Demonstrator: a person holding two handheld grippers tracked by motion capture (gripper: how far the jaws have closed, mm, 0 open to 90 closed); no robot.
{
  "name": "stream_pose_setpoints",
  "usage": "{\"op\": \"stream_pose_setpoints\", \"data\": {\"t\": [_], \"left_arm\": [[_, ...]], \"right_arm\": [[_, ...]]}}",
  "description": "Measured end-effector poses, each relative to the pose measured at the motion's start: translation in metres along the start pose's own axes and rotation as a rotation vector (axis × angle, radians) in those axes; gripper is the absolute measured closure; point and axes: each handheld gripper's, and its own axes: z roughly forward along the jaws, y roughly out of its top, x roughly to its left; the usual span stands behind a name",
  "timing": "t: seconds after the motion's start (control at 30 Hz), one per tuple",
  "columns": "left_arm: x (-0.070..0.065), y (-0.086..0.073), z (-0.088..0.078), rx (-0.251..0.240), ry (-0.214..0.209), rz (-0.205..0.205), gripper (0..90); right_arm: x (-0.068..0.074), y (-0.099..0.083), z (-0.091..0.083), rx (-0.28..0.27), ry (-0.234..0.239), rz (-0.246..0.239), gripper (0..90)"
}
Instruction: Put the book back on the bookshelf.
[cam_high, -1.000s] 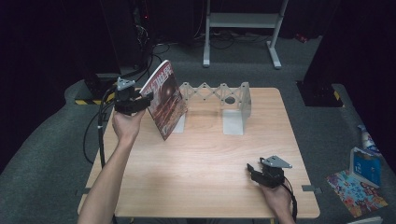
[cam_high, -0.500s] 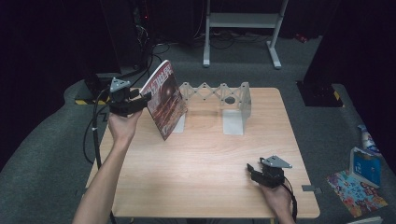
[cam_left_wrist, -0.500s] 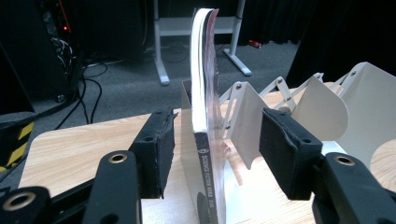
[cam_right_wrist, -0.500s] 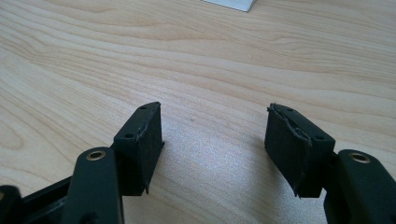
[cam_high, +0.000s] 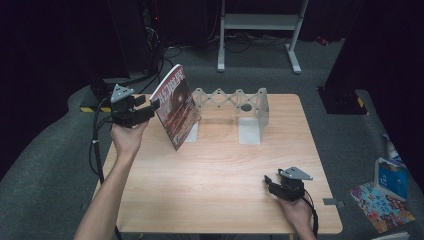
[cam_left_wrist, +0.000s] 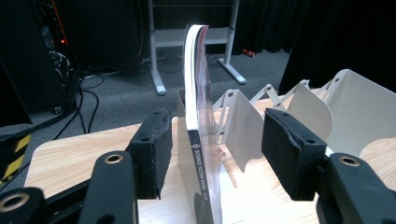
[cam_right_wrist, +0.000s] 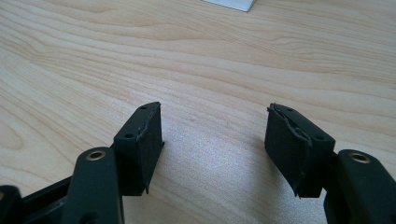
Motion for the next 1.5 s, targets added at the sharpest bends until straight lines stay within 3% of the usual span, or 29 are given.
{"op": "stream_pose_setpoints", "data": {"t": [0.7, 1.1, 1.5], "left_arm": [[0.003, -0.021, -0.019, -0.022, -0.041, -0.03, 40.2], [0.001, -0.041, -0.027, -0.01, -0.069, -0.038, 39.7], [0.001, -0.061, -0.032, -0.006, -0.1, -0.076, 39.5]], "right_arm": [[0.0, 0.0, 0.0, 0.0, 0.0, 0.0, 36.6], [0.0, 0.0, 0.0, 0.0, -0.001, 0.0, 36.6], [0.0, 0.0, 0.0, -0.001, 0.0, 0.0, 36.5]]}}
